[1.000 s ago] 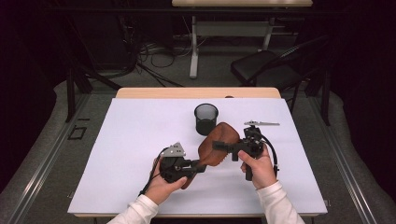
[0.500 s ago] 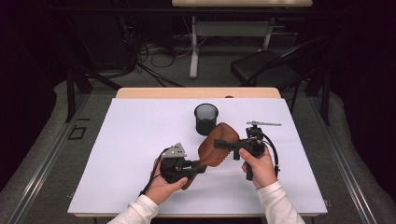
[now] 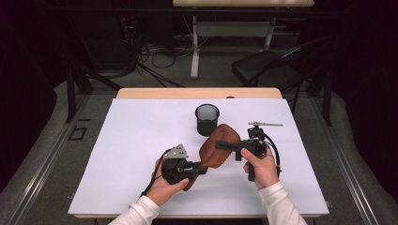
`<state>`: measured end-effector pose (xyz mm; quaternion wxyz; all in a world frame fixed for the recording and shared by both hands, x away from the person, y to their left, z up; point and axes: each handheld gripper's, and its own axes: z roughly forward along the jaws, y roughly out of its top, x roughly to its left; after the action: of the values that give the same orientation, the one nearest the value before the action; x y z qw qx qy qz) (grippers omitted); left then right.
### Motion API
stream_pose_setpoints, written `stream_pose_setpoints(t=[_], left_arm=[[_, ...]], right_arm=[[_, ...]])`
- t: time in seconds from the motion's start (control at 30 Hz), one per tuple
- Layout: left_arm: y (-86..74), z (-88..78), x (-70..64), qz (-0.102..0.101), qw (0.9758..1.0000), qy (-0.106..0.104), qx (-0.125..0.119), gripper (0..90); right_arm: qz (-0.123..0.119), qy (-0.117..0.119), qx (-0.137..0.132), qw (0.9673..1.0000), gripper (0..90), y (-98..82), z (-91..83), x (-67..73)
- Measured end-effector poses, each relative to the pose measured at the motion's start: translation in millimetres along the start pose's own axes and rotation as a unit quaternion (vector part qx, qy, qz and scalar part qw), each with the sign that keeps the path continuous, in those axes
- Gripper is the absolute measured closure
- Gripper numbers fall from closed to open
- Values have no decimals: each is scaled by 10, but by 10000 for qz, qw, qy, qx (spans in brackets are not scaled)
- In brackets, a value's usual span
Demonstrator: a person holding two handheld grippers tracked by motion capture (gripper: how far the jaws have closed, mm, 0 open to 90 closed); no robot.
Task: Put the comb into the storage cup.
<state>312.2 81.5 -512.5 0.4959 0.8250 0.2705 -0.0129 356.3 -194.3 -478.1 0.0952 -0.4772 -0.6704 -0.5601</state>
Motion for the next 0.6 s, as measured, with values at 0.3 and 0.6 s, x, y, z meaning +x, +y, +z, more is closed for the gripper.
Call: stream_pose_setpoints(t=[0.3, 0.6], left_arm=[[-5, 9, 9, 4, 10000, 1, 42, 734], [-10, 3, 25, -6, 10000, 26, 61, 734]], right_arm=[[3, 61, 92, 9999, 383, 6, 6, -28], [242, 209, 106, 9994, 411, 17, 12, -71]])
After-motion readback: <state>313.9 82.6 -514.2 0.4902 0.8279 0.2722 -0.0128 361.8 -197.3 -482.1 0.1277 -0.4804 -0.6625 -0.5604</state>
